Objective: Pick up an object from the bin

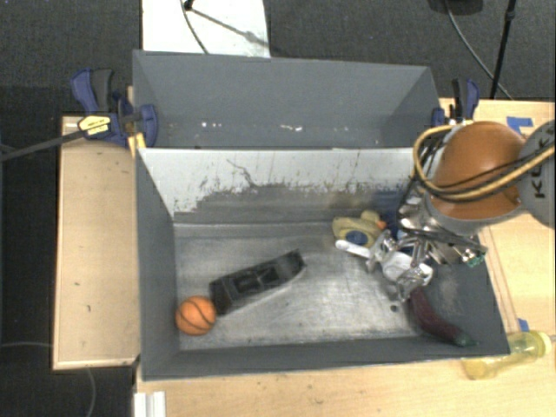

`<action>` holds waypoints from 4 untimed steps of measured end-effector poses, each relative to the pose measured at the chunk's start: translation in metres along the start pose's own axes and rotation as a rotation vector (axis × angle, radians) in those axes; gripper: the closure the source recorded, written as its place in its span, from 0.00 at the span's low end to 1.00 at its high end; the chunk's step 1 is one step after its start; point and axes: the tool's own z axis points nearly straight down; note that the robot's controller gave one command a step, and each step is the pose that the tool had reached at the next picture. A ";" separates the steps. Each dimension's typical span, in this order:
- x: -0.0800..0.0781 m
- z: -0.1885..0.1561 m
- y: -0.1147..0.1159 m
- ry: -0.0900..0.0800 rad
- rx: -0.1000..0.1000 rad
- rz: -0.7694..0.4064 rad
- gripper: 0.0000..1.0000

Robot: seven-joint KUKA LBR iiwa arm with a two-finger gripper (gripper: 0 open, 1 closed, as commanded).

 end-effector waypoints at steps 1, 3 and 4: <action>0.010 -0.050 -0.003 -0.007 0.029 0.020 1.00; 0.031 -0.138 0.024 -0.018 0.052 -0.087 0.00; 0.042 -0.095 0.025 -0.022 0.059 -0.141 0.00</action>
Offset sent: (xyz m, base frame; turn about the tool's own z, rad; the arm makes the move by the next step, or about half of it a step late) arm -0.0338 -0.0016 0.1395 -0.0912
